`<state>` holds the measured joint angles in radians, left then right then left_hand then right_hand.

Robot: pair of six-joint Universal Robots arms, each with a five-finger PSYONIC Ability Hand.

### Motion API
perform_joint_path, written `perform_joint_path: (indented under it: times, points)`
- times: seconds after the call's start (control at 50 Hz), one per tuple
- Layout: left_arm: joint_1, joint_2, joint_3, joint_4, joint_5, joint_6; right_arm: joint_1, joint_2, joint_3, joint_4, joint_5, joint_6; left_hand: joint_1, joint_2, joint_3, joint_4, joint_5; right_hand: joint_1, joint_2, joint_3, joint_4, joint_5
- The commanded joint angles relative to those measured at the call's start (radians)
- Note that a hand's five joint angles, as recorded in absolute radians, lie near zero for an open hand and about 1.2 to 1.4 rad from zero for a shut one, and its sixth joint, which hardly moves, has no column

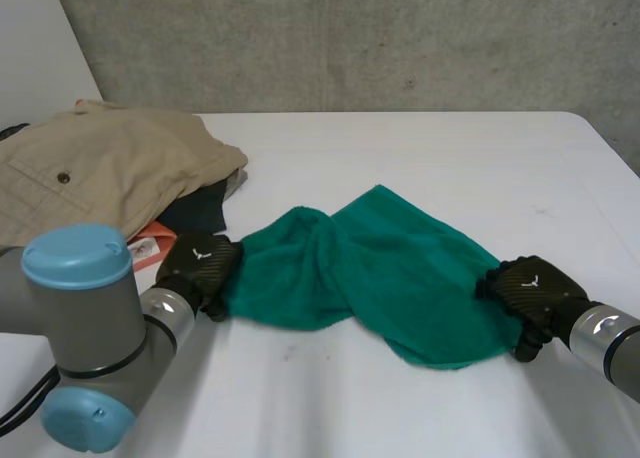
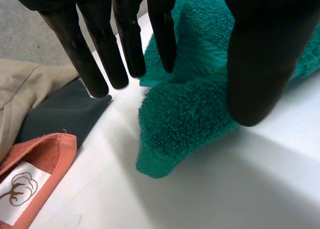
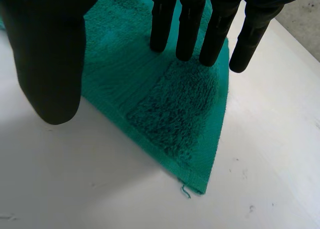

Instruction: Fold the laundry.

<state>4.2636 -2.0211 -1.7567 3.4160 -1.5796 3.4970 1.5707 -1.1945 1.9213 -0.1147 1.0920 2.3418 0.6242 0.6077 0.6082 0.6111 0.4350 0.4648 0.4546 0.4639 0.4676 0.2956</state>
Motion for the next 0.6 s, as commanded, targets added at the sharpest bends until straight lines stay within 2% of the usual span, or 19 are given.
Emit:
perform_joint_path:
  times: [0.02, 0.2, 0.26, 0.44, 0.6]
  points:
    - [-0.001, -0.034, 0.043, 0.002, 0.000, 0.000, 0.005, 0.038, -0.019, -0.046, -0.001, -0.004, 0.335, 0.351, 0.351, 0.348, 0.349, 0.102, 0.112, 0.103, 0.099, 0.096]
    - [-0.002, -0.039, 0.071, 0.002, 0.001, -0.001, 0.012, 0.064, -0.036, -0.118, 0.003, -0.002, 0.772, 0.788, 0.788, 0.785, 0.786, 0.377, 0.387, 0.378, 0.374, 0.372]
    - [-0.005, -0.034, 0.075, 0.002, 0.000, -0.007, 0.012, 0.067, -0.044, -0.126, 0.005, 0.002, 0.772, 0.789, 0.788, 0.785, 0.787, 0.433, 0.444, 0.434, 0.431, 0.428]
    - [-0.018, 0.054, 0.069, 0.000, 0.000, -0.010, 0.011, 0.065, -0.080, -0.118, 0.014, 0.013, 0.772, 0.789, 0.788, 0.785, 0.787, 0.390, 0.400, 0.390, 0.387, 0.384]
    - [-0.018, 0.062, 0.063, -0.004, -0.002, -0.009, 0.015, 0.088, -0.111, -0.125, 0.009, 0.034, 0.772, 0.789, 0.788, 0.785, 0.787, 0.383, 0.394, 0.384, 0.381, 0.378]
